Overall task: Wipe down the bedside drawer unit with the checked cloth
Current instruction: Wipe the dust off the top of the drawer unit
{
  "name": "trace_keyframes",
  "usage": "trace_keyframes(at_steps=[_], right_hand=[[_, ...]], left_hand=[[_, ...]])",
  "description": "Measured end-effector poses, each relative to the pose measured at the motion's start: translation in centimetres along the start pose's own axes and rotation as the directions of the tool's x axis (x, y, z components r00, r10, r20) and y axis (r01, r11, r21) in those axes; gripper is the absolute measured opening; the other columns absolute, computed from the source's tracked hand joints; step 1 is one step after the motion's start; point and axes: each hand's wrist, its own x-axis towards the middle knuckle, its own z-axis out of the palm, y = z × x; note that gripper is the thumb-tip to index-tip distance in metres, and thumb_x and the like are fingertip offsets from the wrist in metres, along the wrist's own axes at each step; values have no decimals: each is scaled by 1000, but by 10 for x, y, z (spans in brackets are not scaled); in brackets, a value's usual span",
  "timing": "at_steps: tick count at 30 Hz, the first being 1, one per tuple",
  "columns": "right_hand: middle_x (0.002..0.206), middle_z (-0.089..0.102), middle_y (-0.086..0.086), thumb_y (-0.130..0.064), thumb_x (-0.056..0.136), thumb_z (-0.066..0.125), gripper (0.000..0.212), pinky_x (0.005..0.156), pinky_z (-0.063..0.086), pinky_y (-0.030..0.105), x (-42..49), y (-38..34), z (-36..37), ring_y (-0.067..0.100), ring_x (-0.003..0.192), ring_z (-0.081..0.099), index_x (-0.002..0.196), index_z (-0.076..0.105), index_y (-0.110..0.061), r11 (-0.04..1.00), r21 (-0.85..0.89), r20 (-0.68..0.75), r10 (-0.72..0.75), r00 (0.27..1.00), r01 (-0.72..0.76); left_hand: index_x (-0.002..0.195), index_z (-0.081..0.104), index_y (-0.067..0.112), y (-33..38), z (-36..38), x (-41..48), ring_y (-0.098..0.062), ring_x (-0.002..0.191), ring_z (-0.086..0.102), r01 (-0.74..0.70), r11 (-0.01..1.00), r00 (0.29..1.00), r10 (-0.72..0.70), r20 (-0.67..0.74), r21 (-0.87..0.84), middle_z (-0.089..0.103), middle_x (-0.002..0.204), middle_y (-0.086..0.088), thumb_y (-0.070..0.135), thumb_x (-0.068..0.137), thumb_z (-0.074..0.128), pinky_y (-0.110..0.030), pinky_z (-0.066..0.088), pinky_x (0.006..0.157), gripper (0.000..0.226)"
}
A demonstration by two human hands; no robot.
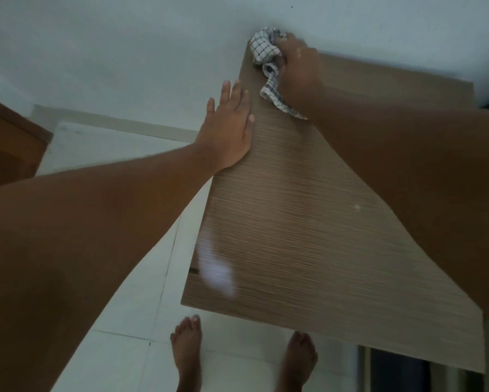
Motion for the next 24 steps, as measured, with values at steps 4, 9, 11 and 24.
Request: trace_keyframes(at_steps=[4, 9, 11, 24], right_hand=[[168, 9, 13, -36, 107, 28, 60, 124, 14, 51, 9, -3, 10, 33, 155, 10, 161, 9, -16, 972, -228, 161, -23, 987, 60], [167, 19, 7, -35, 108, 24, 56, 126, 11, 48, -3, -7, 14, 28, 154, 16, 161, 13, -20, 975, -216, 166, -14, 986, 50], [165, 26, 6, -34, 107, 26, 54, 125, 15, 46, -13, -9, 15, 27, 152, 21, 159, 20, -21, 976, -212, 144, -28, 989, 58], [155, 44, 1, -29, 103, 34, 49, 123, 22, 45, -129, -42, 29, 24, 147, 33, 152, 41, -21, 992, -103, 68, -65, 996, 72]], left_hand=[[159, 12, 0, -3, 2, 4, -33, 156, -4, -26, 999, 999, 27, 40, -19, 0, 169, -18, 26, 109, 25, -52, 5, 125, 58], [158, 13, -3, -3, 5, 2, -36, 156, 4, -40, 998, 999, 42, 29, -50, 1, 168, -21, 26, 109, 27, -51, 11, 124, 58], [157, 17, -5, -4, 7, -1, -38, 154, 13, -54, 996, 998, 54, 10, -68, 5, 167, -24, 26, 108, 28, -51, 18, 125, 58], [153, 28, -5, -1, 27, -72, -43, 151, 21, -156, 988, 987, 156, -26, -1, 27, 159, -28, 26, 98, 25, -53, 22, 123, 64]])
